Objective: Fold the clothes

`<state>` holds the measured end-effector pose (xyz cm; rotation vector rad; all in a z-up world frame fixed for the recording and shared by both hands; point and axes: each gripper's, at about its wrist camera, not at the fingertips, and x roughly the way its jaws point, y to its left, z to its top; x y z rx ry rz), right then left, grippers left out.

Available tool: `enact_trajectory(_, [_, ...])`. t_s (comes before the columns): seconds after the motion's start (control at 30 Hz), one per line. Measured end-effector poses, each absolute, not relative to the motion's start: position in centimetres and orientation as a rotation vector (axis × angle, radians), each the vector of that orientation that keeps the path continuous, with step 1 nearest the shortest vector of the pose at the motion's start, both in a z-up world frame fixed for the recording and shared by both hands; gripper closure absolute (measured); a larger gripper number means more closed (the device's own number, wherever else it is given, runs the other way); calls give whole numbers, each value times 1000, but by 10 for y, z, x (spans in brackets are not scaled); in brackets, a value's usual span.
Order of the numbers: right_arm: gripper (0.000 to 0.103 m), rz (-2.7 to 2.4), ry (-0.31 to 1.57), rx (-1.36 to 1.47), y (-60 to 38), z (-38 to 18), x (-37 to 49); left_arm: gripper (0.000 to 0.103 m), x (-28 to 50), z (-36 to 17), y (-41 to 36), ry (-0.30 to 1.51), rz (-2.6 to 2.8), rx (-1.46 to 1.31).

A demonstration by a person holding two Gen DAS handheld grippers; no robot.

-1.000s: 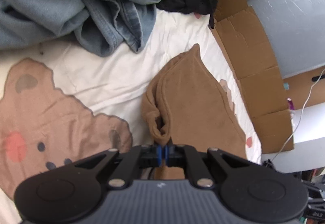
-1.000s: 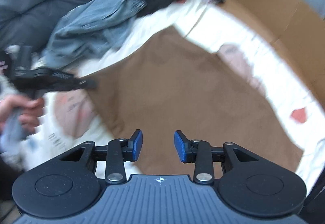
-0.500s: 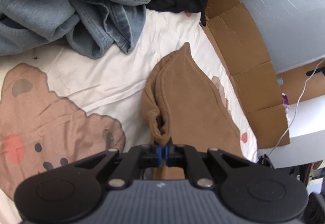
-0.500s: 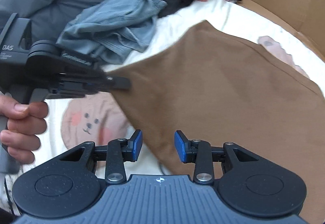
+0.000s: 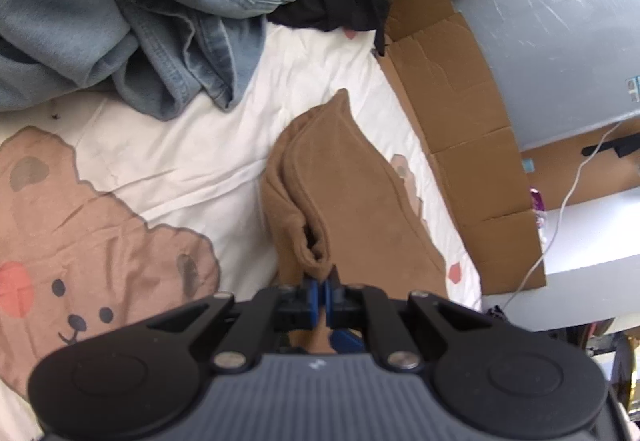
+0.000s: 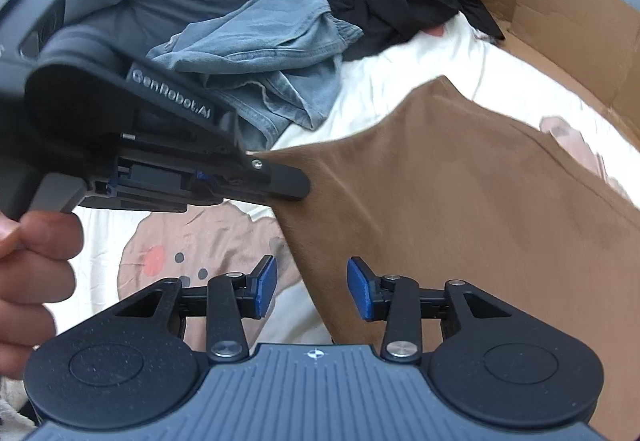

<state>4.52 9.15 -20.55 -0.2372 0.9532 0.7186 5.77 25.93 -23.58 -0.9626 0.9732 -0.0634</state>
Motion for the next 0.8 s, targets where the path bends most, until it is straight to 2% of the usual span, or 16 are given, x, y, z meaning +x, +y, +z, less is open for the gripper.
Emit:
enact_trajectory(0.67, [56,657,833,-367,138,-218,63,100,63,-225,259,962,-170,-936])
enact_trajectory(0.7, [58,652,833,-375,139,-219,64,100,63,-224,259,962,-176,-929])
enact_trajectory(0.8, [96,651,831,-419,141,-221,67,100,64,-219,260,958,-200,-929])
